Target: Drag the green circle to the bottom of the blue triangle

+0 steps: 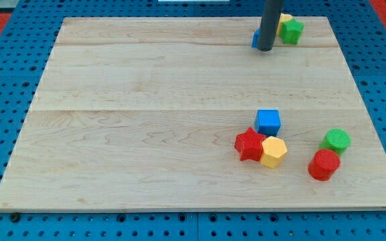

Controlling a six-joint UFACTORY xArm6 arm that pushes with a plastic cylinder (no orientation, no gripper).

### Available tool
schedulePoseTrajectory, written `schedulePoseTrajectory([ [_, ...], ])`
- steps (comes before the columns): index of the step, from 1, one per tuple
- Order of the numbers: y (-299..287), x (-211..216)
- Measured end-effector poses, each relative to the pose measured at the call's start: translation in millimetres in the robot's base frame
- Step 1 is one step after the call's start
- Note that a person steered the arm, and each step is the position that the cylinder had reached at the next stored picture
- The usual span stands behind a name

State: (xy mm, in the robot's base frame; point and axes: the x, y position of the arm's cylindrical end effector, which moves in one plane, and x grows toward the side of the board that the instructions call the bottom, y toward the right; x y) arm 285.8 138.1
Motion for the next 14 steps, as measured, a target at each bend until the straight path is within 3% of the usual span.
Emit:
schedulePoseTrajectory([
  [2,-27.5,-19.1],
  [3,-0.1,-19.5],
  [4,-0.1,19.8],
  [7,140.8,189.5],
  [8,135.9,262.6],
  [10,38.1,170.8],
  [11,73.1,162.8],
  [12,170.0,176.9],
  [14,143.1,264.8],
])
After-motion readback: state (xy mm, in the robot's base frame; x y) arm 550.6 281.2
